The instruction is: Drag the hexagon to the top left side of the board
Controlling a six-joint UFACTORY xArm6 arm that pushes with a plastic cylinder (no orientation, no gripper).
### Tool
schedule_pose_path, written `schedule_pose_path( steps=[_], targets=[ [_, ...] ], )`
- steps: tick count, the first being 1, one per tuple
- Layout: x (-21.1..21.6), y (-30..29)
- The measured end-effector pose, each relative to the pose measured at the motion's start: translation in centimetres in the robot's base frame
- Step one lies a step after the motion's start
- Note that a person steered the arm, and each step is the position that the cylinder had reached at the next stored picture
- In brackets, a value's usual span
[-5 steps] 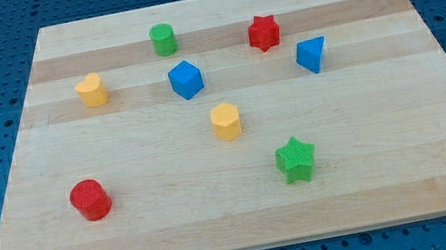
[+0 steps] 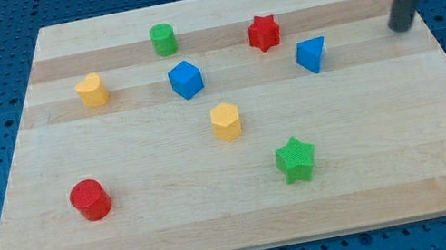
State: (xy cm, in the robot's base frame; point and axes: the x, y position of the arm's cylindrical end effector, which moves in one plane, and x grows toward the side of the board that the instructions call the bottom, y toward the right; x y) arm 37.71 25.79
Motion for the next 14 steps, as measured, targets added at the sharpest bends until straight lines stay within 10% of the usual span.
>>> schedule_pose_path(
  steps=[5, 14],
  targets=[
    [11.1, -18.9],
    [3.5, -39.8]
  ],
)
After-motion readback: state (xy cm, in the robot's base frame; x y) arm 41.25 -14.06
